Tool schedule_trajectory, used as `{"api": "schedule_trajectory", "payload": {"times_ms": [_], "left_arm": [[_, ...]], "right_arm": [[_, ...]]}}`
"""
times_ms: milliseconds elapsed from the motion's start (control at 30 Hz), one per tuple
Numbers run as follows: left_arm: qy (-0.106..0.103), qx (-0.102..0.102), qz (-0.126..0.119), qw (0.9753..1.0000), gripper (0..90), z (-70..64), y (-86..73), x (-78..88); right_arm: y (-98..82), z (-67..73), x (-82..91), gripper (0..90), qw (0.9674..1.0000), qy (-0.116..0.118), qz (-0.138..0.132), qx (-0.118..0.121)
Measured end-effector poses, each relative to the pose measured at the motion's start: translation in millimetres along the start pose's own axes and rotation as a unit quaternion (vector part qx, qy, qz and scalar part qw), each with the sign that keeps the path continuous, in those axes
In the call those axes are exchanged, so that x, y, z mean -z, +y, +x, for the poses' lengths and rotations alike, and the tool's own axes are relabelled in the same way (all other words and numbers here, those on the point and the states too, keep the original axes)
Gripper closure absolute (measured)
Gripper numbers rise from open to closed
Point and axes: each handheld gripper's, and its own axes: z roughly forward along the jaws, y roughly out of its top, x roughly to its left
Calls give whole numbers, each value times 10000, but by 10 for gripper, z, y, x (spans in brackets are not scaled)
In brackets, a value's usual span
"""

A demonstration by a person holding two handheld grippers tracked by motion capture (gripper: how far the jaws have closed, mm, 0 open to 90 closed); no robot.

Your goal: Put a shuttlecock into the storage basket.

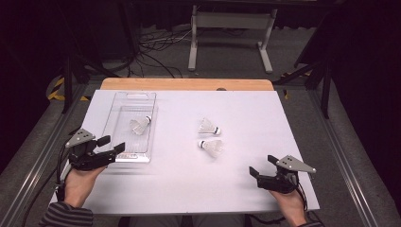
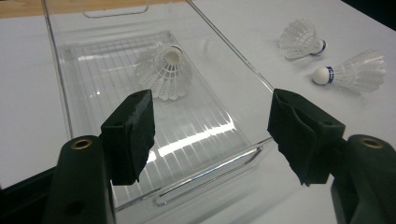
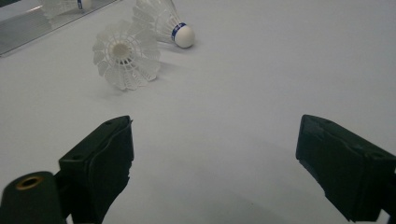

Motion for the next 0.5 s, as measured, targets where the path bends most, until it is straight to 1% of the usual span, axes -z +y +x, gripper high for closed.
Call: {"api": "schedule_trajectory", "payload": {"times_ms": [67,133,333,367,433,500], "left_arm": [[-17,-13,16,10000,324,-1,-15,16],[11,-9,-52,10000,324,-5,-37,24],[12,55,-103,9999,316,9,-95,43],[23,33,-104,9999,315,13,-104,50],[53,61,-164,9998,311,9,-129,57],[62,45,-203,9998,302,11,-152,70]], "right_arm": [[0,-1,0,119,10000,0,2,-6],[0,-1,-1,120,10000,0,5,-6],[0,-1,0,120,10000,2,1,-10],[0,-1,0,120,10000,3,1,-8],[0,0,0,120,10000,9,4,0],[0,-1,-1,120,10000,8,2,7]]}}
